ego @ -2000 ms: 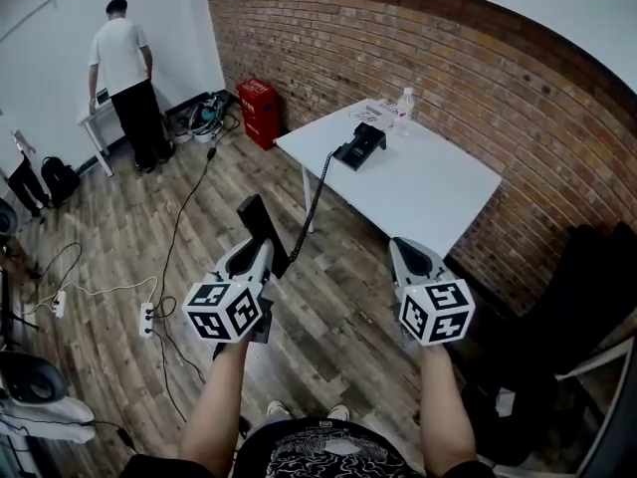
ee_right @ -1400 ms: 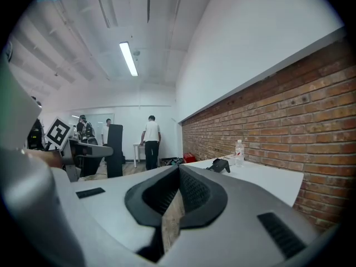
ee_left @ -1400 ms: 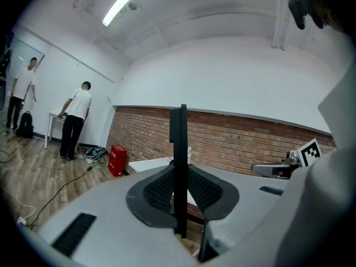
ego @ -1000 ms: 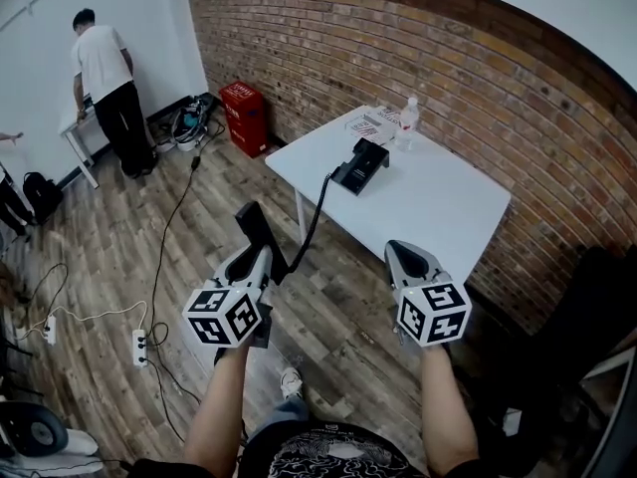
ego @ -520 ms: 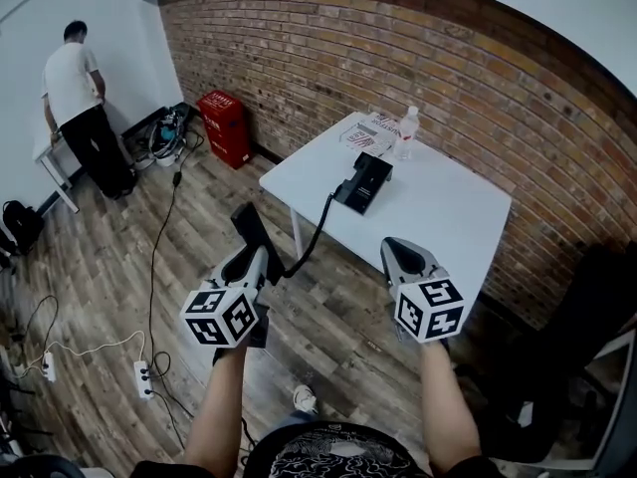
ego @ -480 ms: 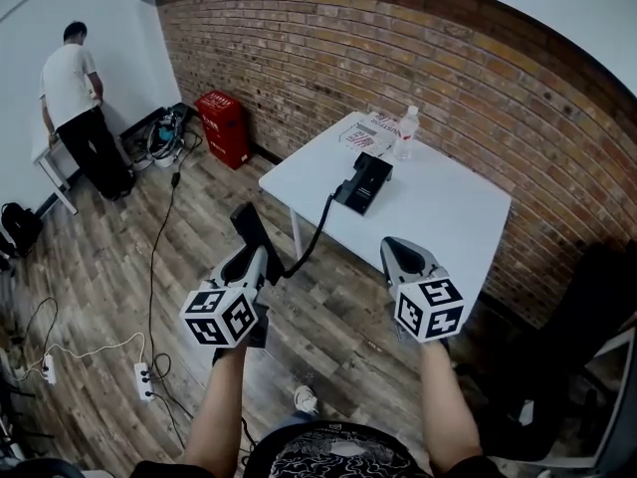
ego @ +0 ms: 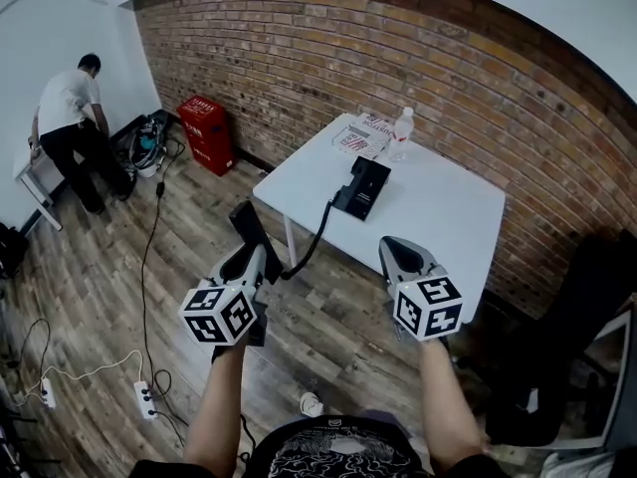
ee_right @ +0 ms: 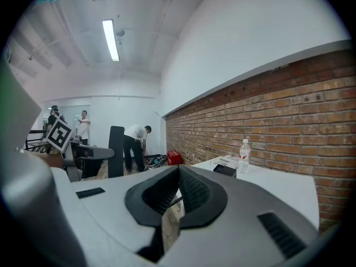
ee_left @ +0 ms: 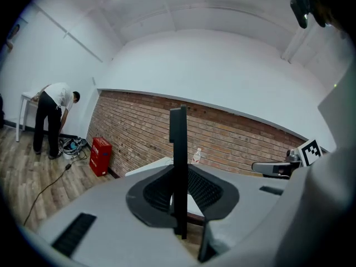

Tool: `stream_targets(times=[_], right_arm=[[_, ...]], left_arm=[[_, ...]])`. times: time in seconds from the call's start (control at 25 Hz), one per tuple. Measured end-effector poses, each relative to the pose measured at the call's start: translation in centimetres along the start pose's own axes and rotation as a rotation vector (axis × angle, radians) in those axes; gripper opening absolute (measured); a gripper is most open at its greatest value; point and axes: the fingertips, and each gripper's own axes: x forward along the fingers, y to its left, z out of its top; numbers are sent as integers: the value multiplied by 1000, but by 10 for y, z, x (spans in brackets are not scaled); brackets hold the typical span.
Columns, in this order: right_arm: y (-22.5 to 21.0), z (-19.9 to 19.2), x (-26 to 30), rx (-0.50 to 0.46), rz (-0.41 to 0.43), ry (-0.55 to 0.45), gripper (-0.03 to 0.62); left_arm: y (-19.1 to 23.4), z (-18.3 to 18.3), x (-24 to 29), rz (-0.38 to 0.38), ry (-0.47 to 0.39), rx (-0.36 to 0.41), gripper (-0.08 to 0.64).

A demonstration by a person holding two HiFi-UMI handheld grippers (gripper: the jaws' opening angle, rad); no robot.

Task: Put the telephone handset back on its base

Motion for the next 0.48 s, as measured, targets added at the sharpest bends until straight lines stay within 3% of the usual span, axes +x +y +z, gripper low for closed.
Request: stream_targets(times=[0.48], right_arm=[[-24, -4, 28, 21, -40, 2, 0]], left_arm=[[8, -1, 47, -51, 35, 26, 74]])
